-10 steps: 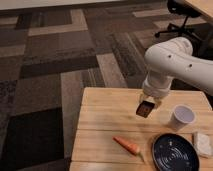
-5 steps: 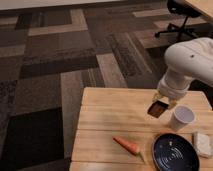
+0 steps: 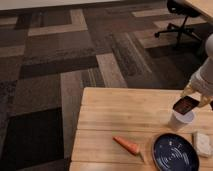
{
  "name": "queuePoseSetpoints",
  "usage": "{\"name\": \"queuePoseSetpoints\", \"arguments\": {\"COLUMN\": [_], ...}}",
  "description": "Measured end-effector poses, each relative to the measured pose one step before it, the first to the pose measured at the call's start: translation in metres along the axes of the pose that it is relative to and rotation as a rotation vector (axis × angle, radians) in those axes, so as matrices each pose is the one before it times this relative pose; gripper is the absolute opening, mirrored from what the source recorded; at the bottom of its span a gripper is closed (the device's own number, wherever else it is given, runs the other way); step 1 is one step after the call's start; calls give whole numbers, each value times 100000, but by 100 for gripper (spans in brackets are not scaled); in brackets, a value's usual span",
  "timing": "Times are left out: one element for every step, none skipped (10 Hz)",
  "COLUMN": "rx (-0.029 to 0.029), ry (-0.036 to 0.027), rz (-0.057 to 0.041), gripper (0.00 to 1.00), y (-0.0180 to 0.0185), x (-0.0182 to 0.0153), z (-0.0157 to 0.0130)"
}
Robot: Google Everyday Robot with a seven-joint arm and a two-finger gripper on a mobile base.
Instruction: Place the eraser on the white sponge
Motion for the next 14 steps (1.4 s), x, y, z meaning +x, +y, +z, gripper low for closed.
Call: {"name": "queuePoseSetpoints", "arguments": {"rx": [-652,171,-32,517,2470,2271,1000,847,-60,-706,49,274,-6,-47], "ry": [330,0,-25,-551,-1060,-1065,-489,-1279,-1522,-2089,-2305,-1073,-320,-26], "rz": [-586,257,-176,1051,2592,-788,-1512,-4350,-5490,-8414,-9488,-4525,-1350,-117], "gripper": [0,0,0,0,0,0,0,0,0,0,0,0,0,0], "y": [511,-183,95,-553,-2128,-1758,-1172,-1398,-1100,-1136,-1329,-610,43,75], "x": [166,-21,9,-402,-827,-841,-585,-824,-564,-450,-129,25,-48,-27], "z": [7,-2,2,282,546,562,183,-192,-208,-107,-83,-18,-29,-5]}}
